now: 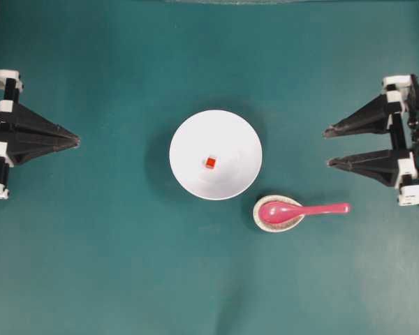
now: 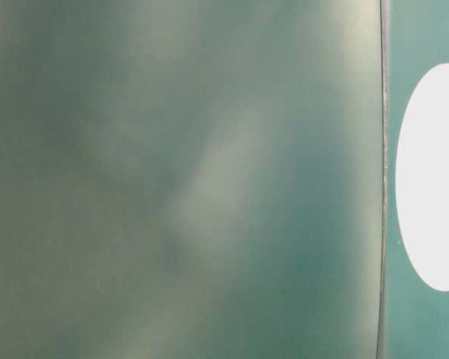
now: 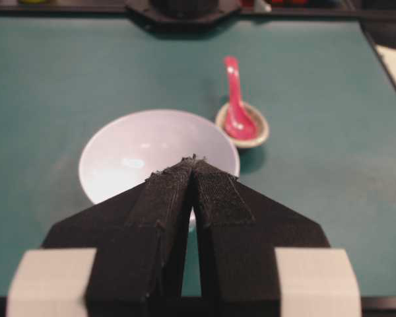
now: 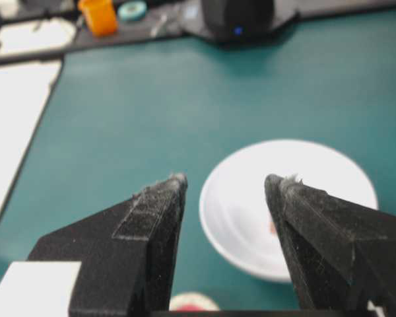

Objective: Grip the spoon and scoop the red block from the bowl with right arm.
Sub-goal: 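Open the right gripper and move it toward the pink spoon handle, then lower the right gripper around the pink spoon handle and close it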

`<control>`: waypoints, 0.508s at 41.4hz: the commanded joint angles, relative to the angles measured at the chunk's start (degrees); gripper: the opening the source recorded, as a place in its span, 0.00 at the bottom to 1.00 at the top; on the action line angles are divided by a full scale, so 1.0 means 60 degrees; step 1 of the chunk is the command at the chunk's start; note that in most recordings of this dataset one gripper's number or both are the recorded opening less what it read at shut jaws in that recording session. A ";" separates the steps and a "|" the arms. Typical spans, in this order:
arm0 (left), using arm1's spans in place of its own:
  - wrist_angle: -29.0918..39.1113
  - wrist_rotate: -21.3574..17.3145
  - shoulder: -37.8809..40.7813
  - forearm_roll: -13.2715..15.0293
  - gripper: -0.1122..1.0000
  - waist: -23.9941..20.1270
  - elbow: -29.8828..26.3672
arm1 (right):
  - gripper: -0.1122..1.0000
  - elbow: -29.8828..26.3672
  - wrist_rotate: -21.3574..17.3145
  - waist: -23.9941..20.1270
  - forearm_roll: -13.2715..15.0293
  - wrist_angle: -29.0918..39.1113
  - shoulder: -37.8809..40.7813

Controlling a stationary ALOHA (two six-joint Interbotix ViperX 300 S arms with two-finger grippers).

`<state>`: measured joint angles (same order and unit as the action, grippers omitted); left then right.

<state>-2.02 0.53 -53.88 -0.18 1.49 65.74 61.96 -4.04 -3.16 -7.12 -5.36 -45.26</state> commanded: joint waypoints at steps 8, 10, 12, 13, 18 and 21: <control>0.0015 -0.0015 0.0073 -0.0015 0.10 -0.0044 -0.0220 | 0.62 0.0396 -0.0029 -0.0601 -0.0059 -0.0776 0.0967; 0.0044 -0.0015 0.0073 -0.0015 0.10 -0.0044 -0.0220 | 0.62 0.0601 -0.0059 -0.0791 -0.0088 -0.1172 0.1187; 0.0059 -0.0015 0.0073 -0.0015 0.10 -0.0044 -0.0220 | 0.62 0.0820 -0.0059 -0.0996 -0.0234 -0.1626 0.1421; 0.0073 -0.0015 0.0073 -0.0015 0.10 -0.0044 -0.0220 | 0.62 0.0952 -0.0059 -0.1128 -0.0337 -0.1919 0.1597; 0.0146 -0.0015 0.0073 -0.0015 0.10 -0.0044 -0.0205 | 0.61 0.1494 -0.0059 -0.1772 -0.0923 -0.3237 0.2388; 0.0176 -0.0015 0.0073 -0.0015 0.10 -0.0059 -0.0205 | 0.61 0.1787 -0.0059 -0.2197 -0.1260 -0.4058 0.2915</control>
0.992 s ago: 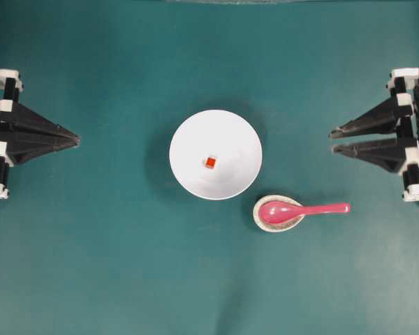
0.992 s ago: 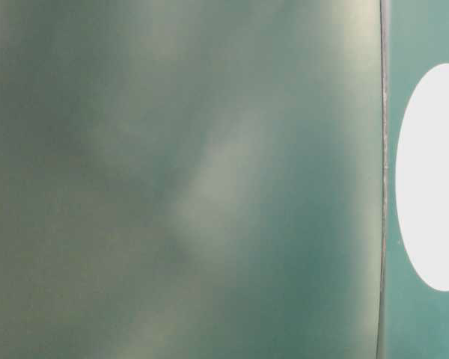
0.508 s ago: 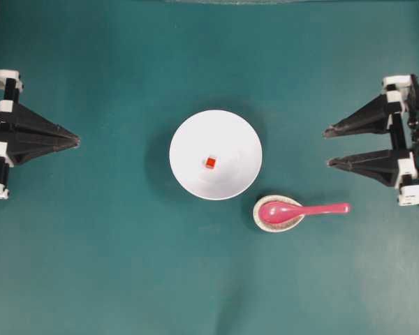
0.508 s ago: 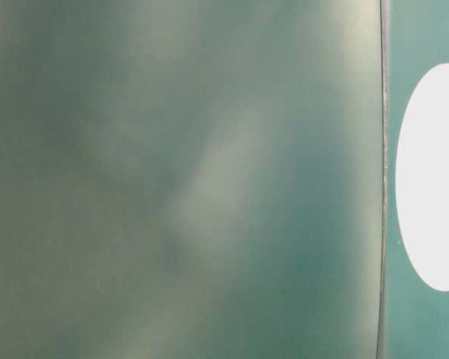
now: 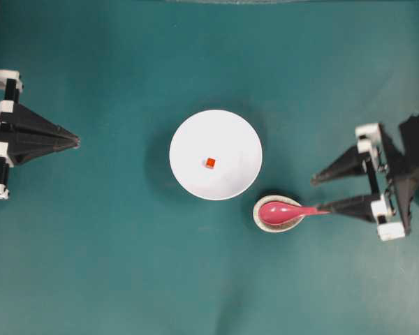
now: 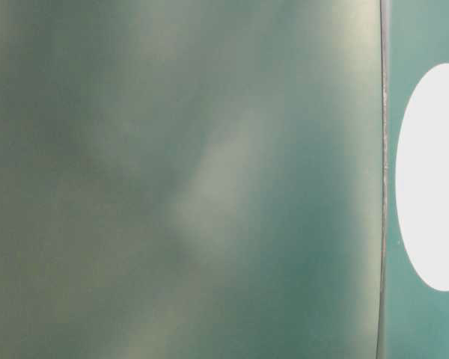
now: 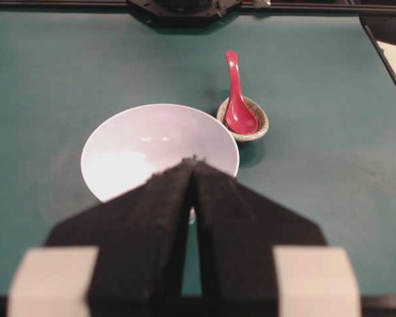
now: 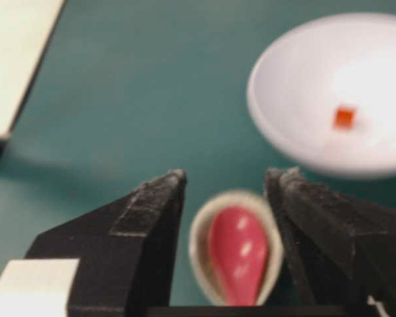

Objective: Grip the spoon and scoop the red block from the bowl with right arm.
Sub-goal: 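Lower the right gripper around the pink spoon handle and close it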

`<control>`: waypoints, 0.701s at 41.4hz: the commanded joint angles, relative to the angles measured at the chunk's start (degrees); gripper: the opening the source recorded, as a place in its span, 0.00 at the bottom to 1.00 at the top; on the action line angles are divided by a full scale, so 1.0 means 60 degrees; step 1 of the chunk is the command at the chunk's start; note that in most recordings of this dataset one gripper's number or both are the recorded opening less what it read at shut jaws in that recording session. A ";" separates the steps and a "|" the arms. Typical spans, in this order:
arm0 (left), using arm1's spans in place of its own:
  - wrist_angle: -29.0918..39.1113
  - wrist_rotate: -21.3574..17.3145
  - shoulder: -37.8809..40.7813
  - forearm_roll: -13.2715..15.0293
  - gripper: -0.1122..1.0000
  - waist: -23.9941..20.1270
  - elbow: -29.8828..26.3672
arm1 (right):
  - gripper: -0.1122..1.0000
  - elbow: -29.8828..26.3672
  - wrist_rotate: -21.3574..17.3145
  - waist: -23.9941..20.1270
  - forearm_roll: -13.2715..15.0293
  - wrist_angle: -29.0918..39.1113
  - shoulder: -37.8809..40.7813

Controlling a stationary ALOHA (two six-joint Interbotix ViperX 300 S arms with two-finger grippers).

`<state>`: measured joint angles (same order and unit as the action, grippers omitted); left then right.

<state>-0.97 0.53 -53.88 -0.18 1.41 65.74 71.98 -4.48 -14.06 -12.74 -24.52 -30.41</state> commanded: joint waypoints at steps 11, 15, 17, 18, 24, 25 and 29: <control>-0.0059 0.0000 0.0425 -0.0015 0.10 -0.0044 -0.0205 | 0.61 0.0659 0.0015 -0.1743 -0.1553 -0.3530 0.2769; -0.0117 -0.0015 0.0659 -0.0029 0.10 -0.0044 -0.0220 | 0.61 0.0762 0.0029 -0.1948 -0.1743 -0.4160 0.3574; -0.0161 -0.0015 0.0732 -0.0015 0.10 -0.0044 -0.0220 | 0.61 0.0791 0.0029 -0.1978 -0.1772 -0.4380 0.3926; -0.0176 -0.0015 0.0747 -0.0015 0.10 -0.0029 -0.0220 | 0.61 0.0791 0.0029 -0.1978 -0.1772 -0.4468 0.4058; -0.0132 -0.0044 0.0688 -0.0029 0.10 -0.0044 -0.0234 | 0.61 0.0850 0.0103 -0.1978 -0.1802 -0.4907 0.4717; -0.0132 -0.0044 0.0659 -0.0015 0.10 -0.0044 -0.0220 | 0.61 0.0864 0.0117 -0.1978 -0.1802 -0.4937 0.4790; -0.0044 -0.0059 0.0601 -0.0029 0.10 -0.0117 -0.0234 | 0.61 0.0923 0.0132 -0.1978 -0.1816 -0.4995 0.4995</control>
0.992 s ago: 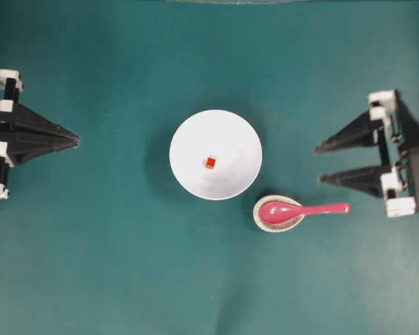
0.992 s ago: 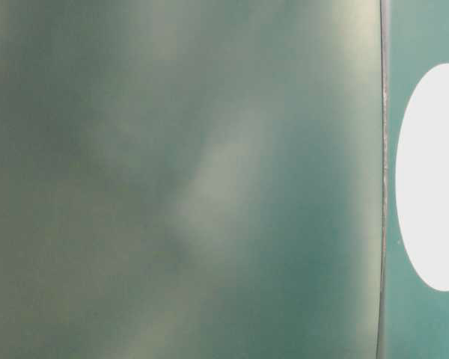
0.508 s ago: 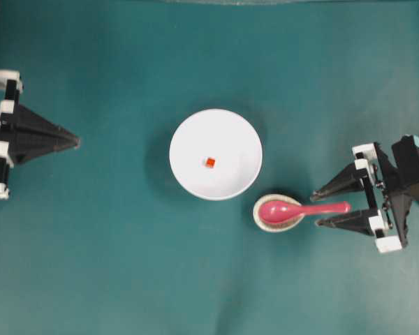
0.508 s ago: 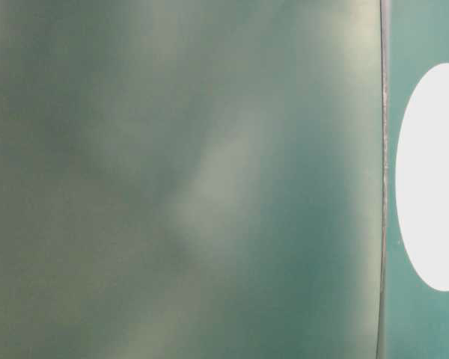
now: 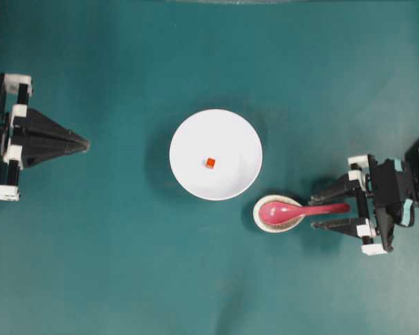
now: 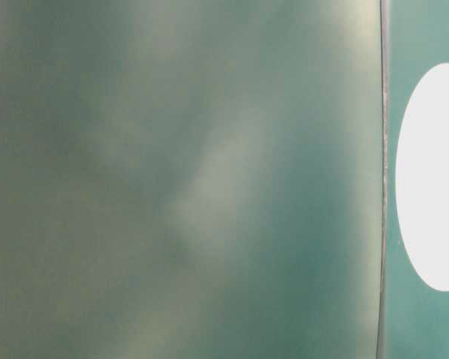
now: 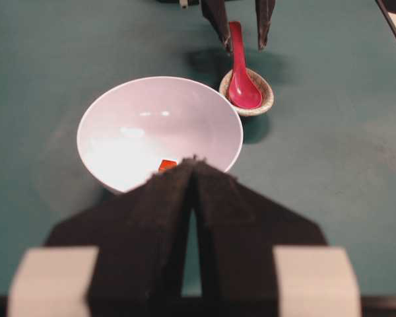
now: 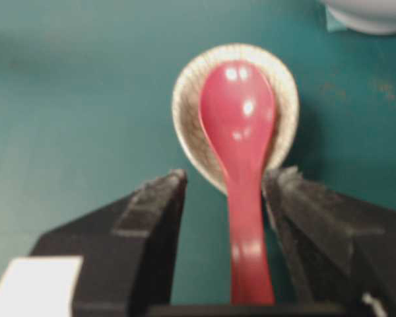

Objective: Grip the spoon and scoop the red block from the bowl with right arm.
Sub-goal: 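Lower the right gripper around the pink spoon handle and close it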

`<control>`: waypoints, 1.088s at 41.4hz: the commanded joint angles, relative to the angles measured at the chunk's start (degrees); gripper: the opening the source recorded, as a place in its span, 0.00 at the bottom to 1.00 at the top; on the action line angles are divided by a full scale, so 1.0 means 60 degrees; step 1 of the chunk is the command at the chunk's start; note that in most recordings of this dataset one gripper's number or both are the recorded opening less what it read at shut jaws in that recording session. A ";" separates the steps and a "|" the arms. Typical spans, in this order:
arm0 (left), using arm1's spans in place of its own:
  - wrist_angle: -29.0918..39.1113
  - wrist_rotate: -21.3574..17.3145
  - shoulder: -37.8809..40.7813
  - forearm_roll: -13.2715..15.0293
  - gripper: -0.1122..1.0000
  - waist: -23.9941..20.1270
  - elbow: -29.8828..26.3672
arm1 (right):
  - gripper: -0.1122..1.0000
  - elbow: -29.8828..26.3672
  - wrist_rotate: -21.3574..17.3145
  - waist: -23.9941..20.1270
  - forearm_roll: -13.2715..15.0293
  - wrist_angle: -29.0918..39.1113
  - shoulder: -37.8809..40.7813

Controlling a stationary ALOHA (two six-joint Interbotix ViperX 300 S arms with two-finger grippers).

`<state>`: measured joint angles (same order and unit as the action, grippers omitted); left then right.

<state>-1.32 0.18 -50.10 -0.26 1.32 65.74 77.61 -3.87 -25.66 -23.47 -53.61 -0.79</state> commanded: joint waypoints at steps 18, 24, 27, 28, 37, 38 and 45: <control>0.0396 0.0029 -0.0132 -0.0015 0.10 -0.0352 -0.0234 | 0.61 0.0103 0.0264 -0.0044 -0.0044 -0.0117 0.0117; 0.0396 0.0029 -0.0132 -0.0015 0.10 -0.0352 -0.0234 | 0.61 0.0176 0.0366 -0.0044 -0.0044 -0.0103 0.0117; 0.0381 0.0029 -0.0132 -0.0015 0.10 -0.0352 -0.0234 | 0.61 0.0190 0.0498 -0.0044 -0.0044 -0.0117 0.0117; 0.0396 0.0029 -0.0132 -0.0015 0.10 -0.0352 -0.0234 | 0.61 0.0190 0.0527 -0.0044 -0.0044 -0.0103 0.0117; 0.0396 0.0029 -0.0117 -0.0015 0.10 -0.0352 -0.0234 | 0.60 0.0190 0.0791 -0.0044 -0.0044 -0.0117 0.0117; 0.0396 0.0029 -0.0117 -0.0015 0.10 -0.0352 -0.0234 | 0.60 0.0190 0.0806 -0.0044 -0.0044 -0.0117 0.0117; 0.0396 0.0029 -0.0117 -0.0015 0.10 -0.0352 -0.0234 | 0.60 0.0308 0.0806 -0.0044 -0.0044 -0.0132 0.0132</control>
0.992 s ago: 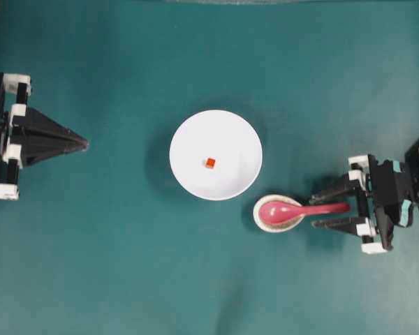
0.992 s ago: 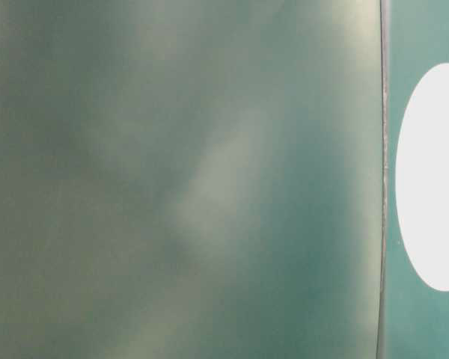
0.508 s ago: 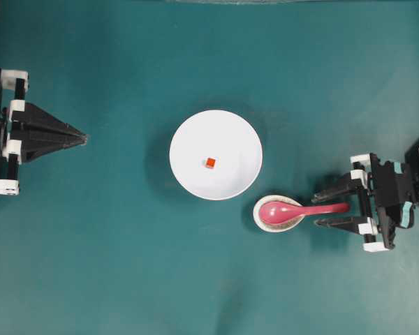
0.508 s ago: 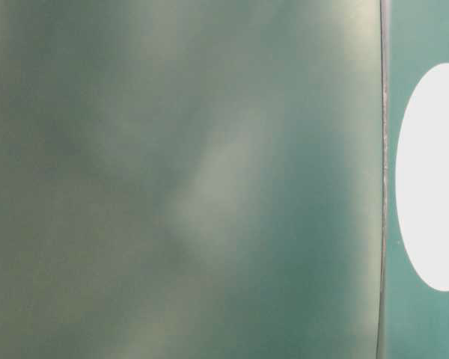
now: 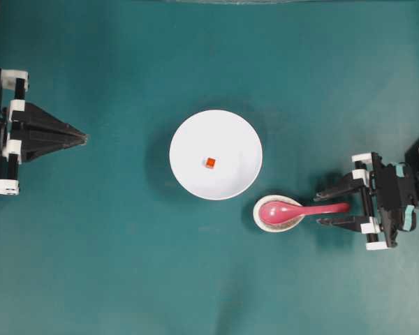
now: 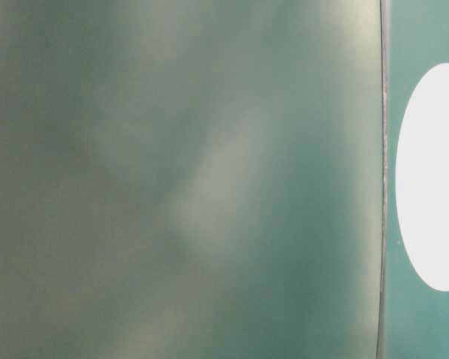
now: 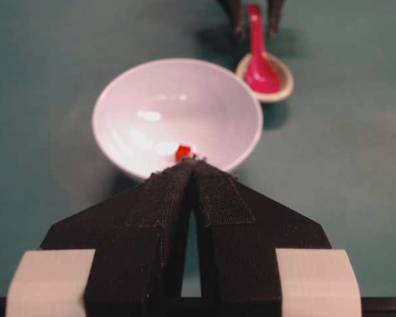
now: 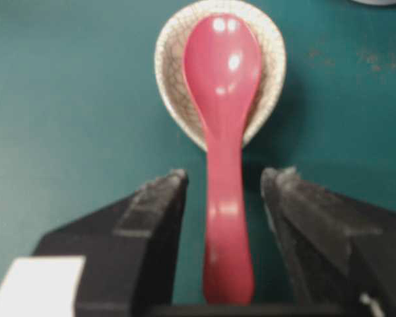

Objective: Grip the spoon and scoop the red block from the bowl with right arm.
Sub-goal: 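Lower the right gripper around the pink spoon handle and close it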

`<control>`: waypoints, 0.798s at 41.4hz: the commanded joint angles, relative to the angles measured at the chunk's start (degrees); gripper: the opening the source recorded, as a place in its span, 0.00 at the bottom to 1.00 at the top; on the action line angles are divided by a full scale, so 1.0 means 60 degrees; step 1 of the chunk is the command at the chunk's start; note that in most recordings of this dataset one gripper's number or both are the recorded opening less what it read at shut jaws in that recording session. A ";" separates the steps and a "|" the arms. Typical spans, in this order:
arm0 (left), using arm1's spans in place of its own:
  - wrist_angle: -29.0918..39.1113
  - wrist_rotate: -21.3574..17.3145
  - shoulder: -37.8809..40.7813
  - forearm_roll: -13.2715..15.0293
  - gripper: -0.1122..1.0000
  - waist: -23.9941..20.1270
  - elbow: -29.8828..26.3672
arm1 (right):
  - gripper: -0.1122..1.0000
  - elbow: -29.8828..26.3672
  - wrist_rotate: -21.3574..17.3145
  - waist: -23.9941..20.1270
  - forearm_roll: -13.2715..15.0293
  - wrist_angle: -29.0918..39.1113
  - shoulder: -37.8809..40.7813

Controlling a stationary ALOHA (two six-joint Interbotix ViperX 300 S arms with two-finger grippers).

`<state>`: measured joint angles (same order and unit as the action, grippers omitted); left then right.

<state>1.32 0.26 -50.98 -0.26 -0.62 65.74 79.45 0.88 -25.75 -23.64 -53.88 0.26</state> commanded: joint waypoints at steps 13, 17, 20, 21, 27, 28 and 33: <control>-0.0044 0.0015 0.0029 -0.0015 0.10 -0.0029 -0.0234 | 0.57 0.0000 0.0015 -0.0029 -0.0088 -0.0059 -0.0044; -0.0044 0.0015 0.0029 -0.0015 0.10 -0.0029 -0.0234 | 0.55 0.0000 0.0015 -0.0029 -0.0088 -0.0059 -0.0044; -0.0044 0.0015 0.0029 -0.0015 0.10 -0.0029 -0.0234 | 0.53 0.0000 0.0015 -0.0029 -0.0088 -0.0059 -0.0044; -0.0044 0.0015 0.0015 -0.0015 0.10 -0.0029 -0.0234 | 0.52 -0.0015 0.0015 -0.0029 -0.0088 -0.0044 -0.0044; -0.0044 0.0015 0.0015 -0.0015 0.10 -0.0029 -0.0234 | 0.51 -0.0015 0.0015 -0.0029 -0.0088 -0.0044 -0.0044; -0.0044 0.0015 0.0029 -0.0015 0.10 -0.0029 -0.0234 | 0.50 -0.0029 0.0015 -0.0029 -0.0088 -0.0044 -0.0044; -0.0044 0.0015 0.0029 -0.0015 0.10 -0.0029 -0.0234 | 0.48 -0.0015 0.0015 -0.0029 -0.0205 -0.0044 -0.0044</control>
<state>1.32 0.26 -51.06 -0.26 -0.62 65.74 79.72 0.88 -25.75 -24.35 -53.79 0.26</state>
